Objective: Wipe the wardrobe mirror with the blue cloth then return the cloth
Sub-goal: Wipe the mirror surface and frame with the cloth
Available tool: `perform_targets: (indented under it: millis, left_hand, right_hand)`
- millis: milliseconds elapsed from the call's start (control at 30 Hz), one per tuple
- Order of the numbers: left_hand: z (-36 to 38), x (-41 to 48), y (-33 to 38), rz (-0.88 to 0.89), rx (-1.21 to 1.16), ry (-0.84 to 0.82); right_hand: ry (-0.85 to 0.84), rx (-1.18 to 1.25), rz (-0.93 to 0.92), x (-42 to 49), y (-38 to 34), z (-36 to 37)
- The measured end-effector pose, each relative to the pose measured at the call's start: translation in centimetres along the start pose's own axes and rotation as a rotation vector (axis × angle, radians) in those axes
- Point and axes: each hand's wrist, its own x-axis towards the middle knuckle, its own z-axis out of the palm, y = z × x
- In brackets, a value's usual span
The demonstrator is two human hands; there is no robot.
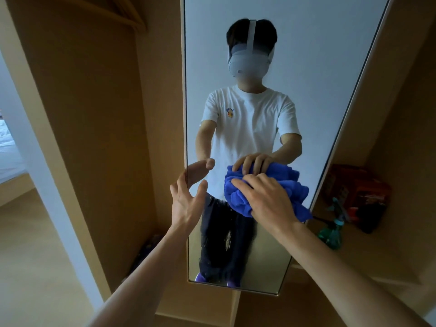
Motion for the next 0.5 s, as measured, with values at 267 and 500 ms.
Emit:
perform_targets:
  millis: [267,500]
  left_hand:
    - [0.1,-0.3,-0.4,0.014,0.016,-0.01]
    - [0.7,-0.2,-0.6,-0.007,0.048,0.012]
  right_hand:
    - [0.016,0.009,0.021,0.9,2.2,-1.7]
    - [0.112,-0.012,0.039,2.9,5.1,-5.2]
